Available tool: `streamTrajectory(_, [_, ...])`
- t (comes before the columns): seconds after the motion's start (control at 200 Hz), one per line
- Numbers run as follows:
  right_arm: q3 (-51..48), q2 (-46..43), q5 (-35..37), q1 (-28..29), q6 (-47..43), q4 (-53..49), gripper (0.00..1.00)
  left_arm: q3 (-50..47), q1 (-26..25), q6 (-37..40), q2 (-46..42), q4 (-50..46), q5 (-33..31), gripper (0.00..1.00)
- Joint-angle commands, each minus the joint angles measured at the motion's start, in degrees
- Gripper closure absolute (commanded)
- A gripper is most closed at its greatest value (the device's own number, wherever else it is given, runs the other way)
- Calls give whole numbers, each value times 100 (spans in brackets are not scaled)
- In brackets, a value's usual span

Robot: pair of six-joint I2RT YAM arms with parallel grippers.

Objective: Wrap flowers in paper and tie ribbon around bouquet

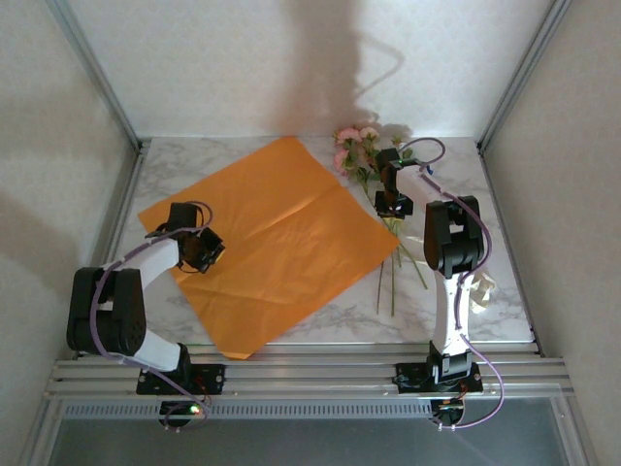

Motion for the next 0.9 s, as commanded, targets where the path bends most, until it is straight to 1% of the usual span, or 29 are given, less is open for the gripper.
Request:
streamTrajectory(0.0, [17,-253,284,61,-128,-4,92,-20,-1,205,149,-83,128,100])
streamTrajectory(0.1, [3,-381,446,87,-211,42,100,-58,-1,229,233,-15,125,100])
streamTrajectory(0.175, [-47,-588,647,114,-254,138,100,-107,-1,275,310,10,117,100])
streamTrajectory(0.24, [-76,-790,1114,148,-269,193,100,-187,-1,316,354,31,99,100])
streamTrajectory(0.33, [-34,-1169,2033,141,-247,185,100,-368,-1,313,338,101,99,100])
streamTrajectory(0.39, [-47,-1513,2512,117,-297,321,100,-479,-5,284,294,139,106,100])
streamTrajectory(0.46, [-3,-1917,2813,106,-473,556,100,-601,-19,240,225,174,125,100])
streamTrajectory(0.521, [135,-2199,2848,119,-573,665,100,-716,-34,172,139,223,168,100])
streamTrajectory(0.586, [249,-2475,2512,142,-655,783,100,-852,-94,46,25,304,223,100])
streamTrajectory(0.666, [372,-2681,1664,277,-649,861,100,-1055,-254,-216,-72,484,346,100])
streamTrajectory(0.731, [494,-2681,603,443,-275,747,100,-1252,-442,-498,-172,702,446,100])
streamTrajectory(0.776, [441,-2643,-292,645,55,842,100,-1376,-590,-716,-259,833,463,100])
streamTrajectory(0.866, [277,-2409,-1561,1169,811,1326,100,-1584,-827,-1100,-483,970,398,100])
streamTrajectory(0.891, [242,-2299,-1819,1316,973,1476,100,-1657,-865,-1202,-555,1026,397,100])
